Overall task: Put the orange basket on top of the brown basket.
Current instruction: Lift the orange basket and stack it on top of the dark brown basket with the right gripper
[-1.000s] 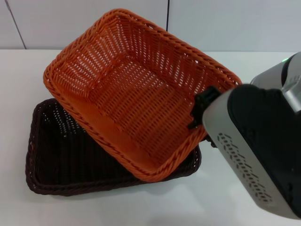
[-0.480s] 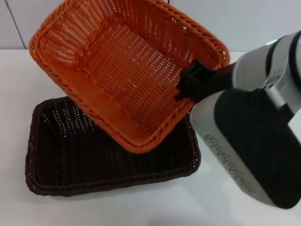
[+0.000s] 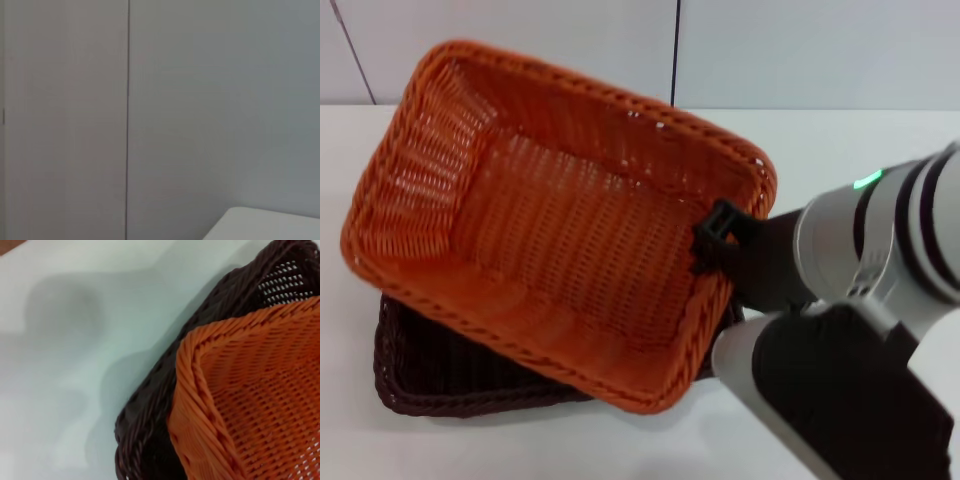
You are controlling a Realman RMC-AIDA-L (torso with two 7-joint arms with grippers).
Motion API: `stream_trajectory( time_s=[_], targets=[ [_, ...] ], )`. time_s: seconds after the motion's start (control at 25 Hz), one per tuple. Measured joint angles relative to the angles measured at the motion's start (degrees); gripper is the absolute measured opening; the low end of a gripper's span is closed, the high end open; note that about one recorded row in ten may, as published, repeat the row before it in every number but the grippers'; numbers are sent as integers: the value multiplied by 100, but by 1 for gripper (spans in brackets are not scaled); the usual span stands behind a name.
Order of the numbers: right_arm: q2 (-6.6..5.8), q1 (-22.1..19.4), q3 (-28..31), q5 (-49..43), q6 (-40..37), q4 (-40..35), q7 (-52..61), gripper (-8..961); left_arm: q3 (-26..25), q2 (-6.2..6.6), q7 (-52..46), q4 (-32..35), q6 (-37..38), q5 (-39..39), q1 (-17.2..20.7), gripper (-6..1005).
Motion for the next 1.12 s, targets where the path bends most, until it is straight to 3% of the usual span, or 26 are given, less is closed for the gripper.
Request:
stream_trajectory(
  time_s=[0.24,0.76,1.12],
  targets=[
    [-4,-358,-643,-560,561,1,931,266,40,6,0,4,11,21,11,637],
    [7,-727,-1276,-582,709,-70,1214,331,72,23,61,29,-44,64,-45,638],
    [8,-786,-1520,-586,1230,-86,1205,714,72,32,69,99,-140,62,-74,638]
  ],
)
